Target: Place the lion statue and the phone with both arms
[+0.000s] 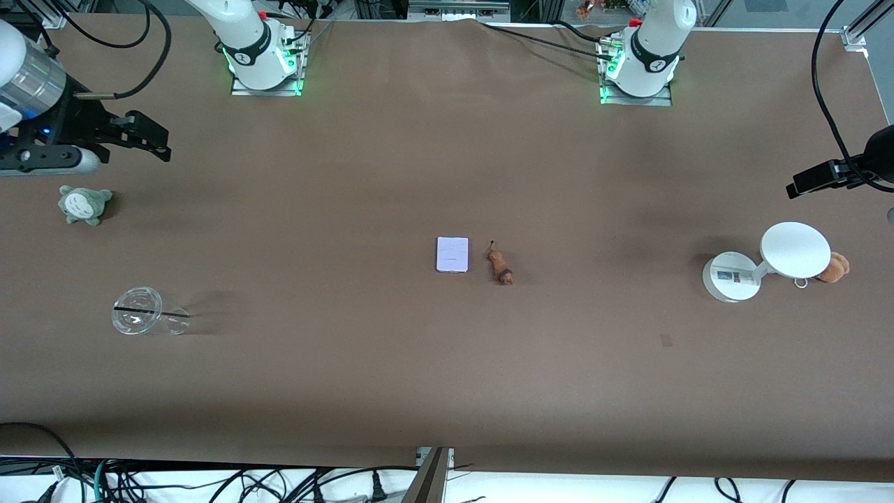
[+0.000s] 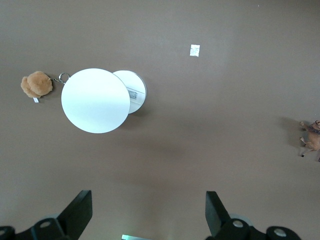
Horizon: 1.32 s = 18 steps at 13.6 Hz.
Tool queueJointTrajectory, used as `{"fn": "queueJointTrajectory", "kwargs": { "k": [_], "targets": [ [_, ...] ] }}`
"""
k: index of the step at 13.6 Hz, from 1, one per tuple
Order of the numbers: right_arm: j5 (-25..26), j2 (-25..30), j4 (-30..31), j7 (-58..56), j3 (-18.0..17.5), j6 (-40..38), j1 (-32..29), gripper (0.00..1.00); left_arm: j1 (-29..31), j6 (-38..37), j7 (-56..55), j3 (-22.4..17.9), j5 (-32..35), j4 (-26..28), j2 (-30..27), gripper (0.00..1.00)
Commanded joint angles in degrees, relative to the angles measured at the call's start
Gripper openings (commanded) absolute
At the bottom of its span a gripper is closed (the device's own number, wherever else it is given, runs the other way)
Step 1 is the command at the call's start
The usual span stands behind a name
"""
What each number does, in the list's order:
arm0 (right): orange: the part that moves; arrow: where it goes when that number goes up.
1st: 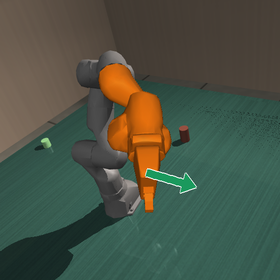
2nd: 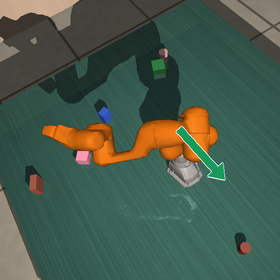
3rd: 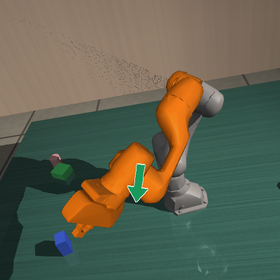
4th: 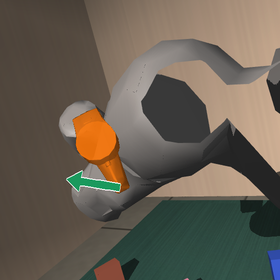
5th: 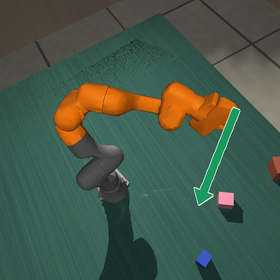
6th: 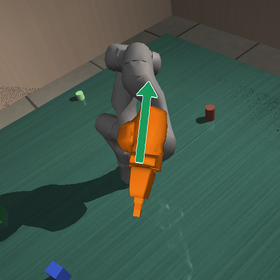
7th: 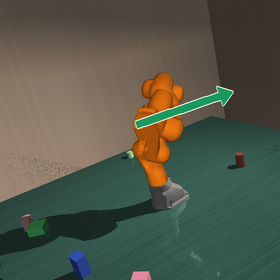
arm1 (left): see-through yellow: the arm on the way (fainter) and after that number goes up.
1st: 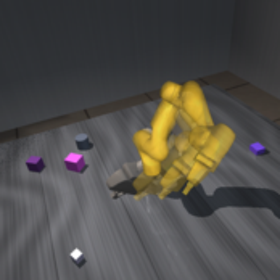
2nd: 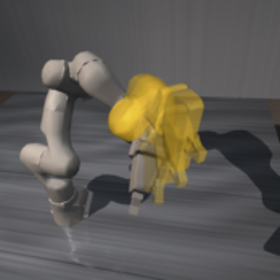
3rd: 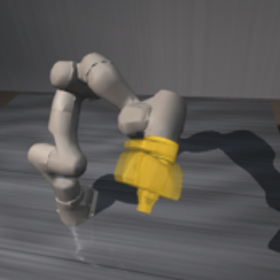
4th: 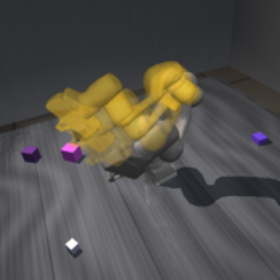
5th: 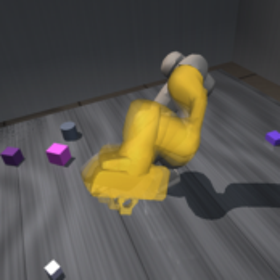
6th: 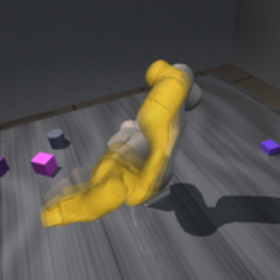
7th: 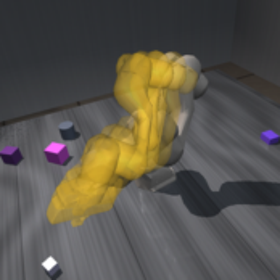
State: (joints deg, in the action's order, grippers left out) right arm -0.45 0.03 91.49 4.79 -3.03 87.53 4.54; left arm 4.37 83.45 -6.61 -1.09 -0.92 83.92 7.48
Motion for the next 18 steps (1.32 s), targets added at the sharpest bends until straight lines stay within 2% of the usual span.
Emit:
{"fn": "queueJointTrajectory", "kwargs": {
  "k": [1,14,16,18],
  "targets": [
    [0.3,-0.6,-0.6,0.7,0.1,0.5,0.9,1.00,0.0,-1.2,-0.2,-0.3,-1.1,-2.2,1.1,1.00],
    [1.1,-1.5,-2.5,0.6,0.7,-0.4,1.8,1.00,-0.7,-1.3,-0.2,-0.2,-1.2,-2.6,2.2,1.00],
    [1.2,-1.4,-2.5,0.3,2.0,-1.5,1.8,1.00,-0.9,-1.2,-0.5,0.9,-1.2,-3.1,2.8,1.00],
    [1.2,-1.5,-2.5,0.3,1.9,-1.1,1.9,1.00,-0.9,-0.6,-3.4,2.4,-4.9,-3.1,4.3,1.00]
  ]
}}
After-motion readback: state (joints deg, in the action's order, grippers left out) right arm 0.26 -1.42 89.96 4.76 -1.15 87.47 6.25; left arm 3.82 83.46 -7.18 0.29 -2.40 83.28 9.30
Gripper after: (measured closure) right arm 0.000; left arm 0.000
